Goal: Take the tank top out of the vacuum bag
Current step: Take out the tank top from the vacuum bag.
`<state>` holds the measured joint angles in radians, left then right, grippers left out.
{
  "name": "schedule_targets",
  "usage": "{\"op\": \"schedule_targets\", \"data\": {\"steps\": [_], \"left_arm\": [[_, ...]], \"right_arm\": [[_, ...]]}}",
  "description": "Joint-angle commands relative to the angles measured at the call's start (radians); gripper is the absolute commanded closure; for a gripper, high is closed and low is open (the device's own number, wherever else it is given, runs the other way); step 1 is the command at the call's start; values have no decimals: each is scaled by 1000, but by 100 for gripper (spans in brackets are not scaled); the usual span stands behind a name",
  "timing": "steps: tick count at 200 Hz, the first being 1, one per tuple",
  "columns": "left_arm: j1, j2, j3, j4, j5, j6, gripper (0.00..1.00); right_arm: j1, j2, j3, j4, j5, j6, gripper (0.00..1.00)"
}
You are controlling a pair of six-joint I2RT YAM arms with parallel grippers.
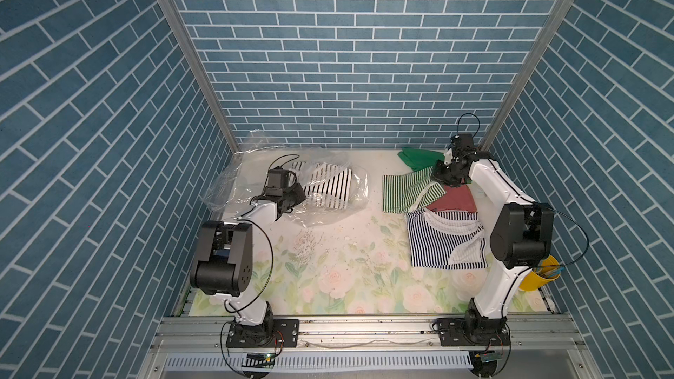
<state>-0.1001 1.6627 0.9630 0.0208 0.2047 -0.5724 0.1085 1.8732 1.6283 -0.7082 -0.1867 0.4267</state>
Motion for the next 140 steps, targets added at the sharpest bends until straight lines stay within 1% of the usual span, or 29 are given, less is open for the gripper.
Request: {"op": "schedule_targets", "data": {"steps": [1,26,54,88,140], "left_arm": [[14,5,-7,37,10,10,100],[14,-9,-4,46,60,45,100],[14,-26,-7,16,53,83,100],[14,-32,-36,30,59,78,100],[14,-30,-28,34,68,82,100]], "right_arm": [[-17,-54,12,-48,19,-53,100],[-37,-32,71,-102,51,-69,100],[-50,-36,110,-150,71,-73,100],[-62,-52,168,-204,77,-77,100],[-113,-63,240,-286,105,-117,100]]}}
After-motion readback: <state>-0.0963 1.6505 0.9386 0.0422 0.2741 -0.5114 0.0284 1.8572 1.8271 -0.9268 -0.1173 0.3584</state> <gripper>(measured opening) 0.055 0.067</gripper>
